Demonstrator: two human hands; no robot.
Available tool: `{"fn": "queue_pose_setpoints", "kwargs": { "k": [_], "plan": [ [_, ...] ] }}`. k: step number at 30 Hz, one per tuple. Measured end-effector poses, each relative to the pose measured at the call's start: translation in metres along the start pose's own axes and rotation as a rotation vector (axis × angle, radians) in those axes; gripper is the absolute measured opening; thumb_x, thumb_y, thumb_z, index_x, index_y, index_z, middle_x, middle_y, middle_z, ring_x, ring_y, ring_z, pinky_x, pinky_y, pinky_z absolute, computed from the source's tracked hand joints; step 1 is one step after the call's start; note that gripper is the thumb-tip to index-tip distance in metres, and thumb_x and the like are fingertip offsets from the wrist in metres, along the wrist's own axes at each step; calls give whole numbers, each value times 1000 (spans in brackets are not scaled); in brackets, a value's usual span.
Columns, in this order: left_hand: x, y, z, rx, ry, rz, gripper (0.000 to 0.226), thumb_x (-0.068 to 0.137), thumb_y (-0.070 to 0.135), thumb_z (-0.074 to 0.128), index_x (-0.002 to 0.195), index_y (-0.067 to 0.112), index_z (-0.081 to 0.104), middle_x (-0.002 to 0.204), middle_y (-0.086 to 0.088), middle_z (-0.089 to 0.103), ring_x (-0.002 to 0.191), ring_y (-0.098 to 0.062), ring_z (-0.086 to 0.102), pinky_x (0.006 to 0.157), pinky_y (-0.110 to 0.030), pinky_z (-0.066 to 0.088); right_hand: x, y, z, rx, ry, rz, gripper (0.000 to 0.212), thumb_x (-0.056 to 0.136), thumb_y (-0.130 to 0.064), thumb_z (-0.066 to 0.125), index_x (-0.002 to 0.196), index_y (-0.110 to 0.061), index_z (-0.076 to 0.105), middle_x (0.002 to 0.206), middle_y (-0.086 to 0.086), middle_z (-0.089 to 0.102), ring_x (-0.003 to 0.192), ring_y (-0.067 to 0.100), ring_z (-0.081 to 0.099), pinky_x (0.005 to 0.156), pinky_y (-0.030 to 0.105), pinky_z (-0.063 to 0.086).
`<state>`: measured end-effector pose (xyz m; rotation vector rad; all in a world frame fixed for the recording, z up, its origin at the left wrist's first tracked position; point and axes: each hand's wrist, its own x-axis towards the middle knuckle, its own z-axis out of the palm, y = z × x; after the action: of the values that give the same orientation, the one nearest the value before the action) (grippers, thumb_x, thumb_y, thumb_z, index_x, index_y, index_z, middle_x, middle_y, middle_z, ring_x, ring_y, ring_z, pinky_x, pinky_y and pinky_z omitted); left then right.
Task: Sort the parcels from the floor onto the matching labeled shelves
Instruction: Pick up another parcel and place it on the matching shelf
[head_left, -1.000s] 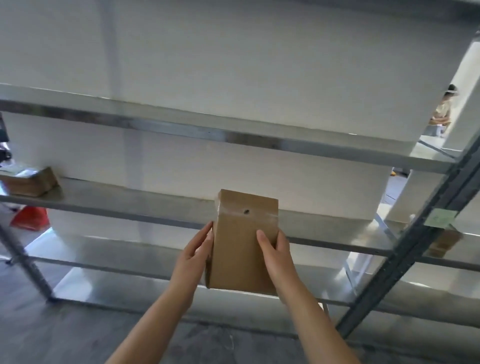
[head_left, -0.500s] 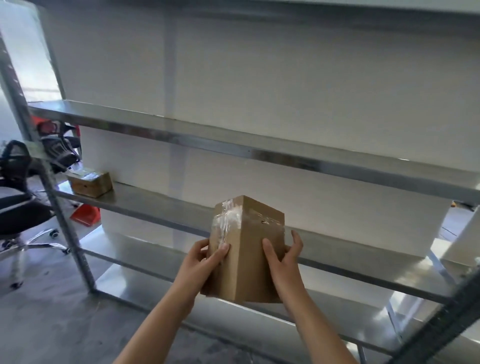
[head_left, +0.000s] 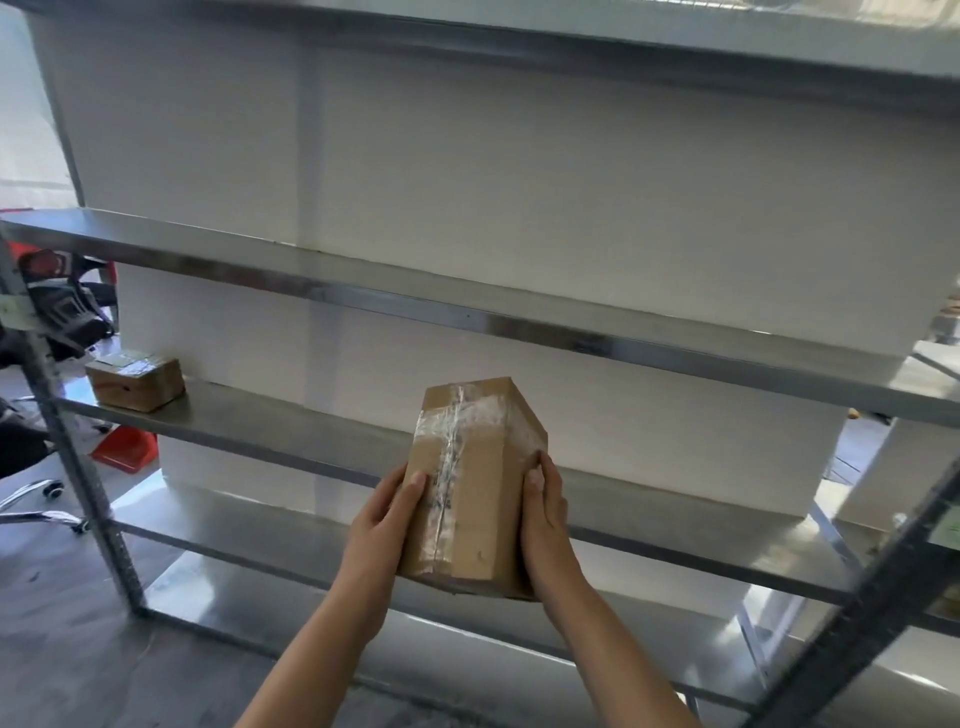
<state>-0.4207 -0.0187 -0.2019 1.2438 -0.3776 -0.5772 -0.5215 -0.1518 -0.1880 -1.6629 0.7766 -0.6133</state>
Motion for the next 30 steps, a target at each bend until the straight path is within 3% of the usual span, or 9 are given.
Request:
{"fn": "queue_pose_setpoints", "kwargs": {
  "k": [5,9,14,17,20,22,25,30],
  "plan": [
    [6,6,2,-113,-25,-19,43,100,54,40,130,28,59,118,-8,73,107,-28,71,85,-49,59,5,-6,8,57,-36,13,82,80,-84,18,155,-53,2,165,-8,18,151,21,24,124,54,20],
    [6,14,-1,-98,-61,47,43,102,53,36,134,34,56,125,-3,70,112,-23,69,95,-51,56,32,19,19,120,-40,-19,81,73,-96,23,147,-64,17,162,-10,32,148,20,35,118,60,29],
    [6,17,-4,-38,-66,140,41,106,44,33,139,33,52,130,1,67,118,-18,65,98,-45,52,19,-5,24,83,46,-51,83,86,-84,21,150,-34,36,156,0,36,143,21,38,119,55,31],
    [4,18,-3,-26,-49,178,39,107,41,32,140,35,51,128,3,66,115,-13,66,88,-34,54,9,-17,20,20,40,-61,59,101,-62,15,148,-38,40,149,1,40,139,19,36,120,48,27],
    [1,17,-1,5,-45,205,36,106,43,33,136,43,53,132,3,62,120,-17,62,94,-41,54,10,-14,21,63,39,-17,67,93,-74,14,136,-39,52,141,2,50,133,19,47,116,48,35],
    [-1,16,1,29,-37,212,34,106,42,34,132,48,55,133,5,62,121,-17,61,97,-45,53,16,-8,21,158,28,80,80,88,-82,15,132,-31,58,132,2,61,120,15,59,103,38,48],
    [-5,11,7,44,-34,176,33,105,42,37,130,50,57,132,5,63,120,-18,62,96,-48,55,14,-7,13,245,-35,174,67,104,-57,13,125,-22,66,113,3,73,96,8,68,72,20,51],
    [-7,9,12,7,-20,101,28,104,37,46,122,46,64,124,6,68,116,-17,64,93,-44,56,9,-3,3,286,-81,163,47,107,-49,21,115,-30,63,101,-2,73,94,14,69,79,29,55]
  ]
}}
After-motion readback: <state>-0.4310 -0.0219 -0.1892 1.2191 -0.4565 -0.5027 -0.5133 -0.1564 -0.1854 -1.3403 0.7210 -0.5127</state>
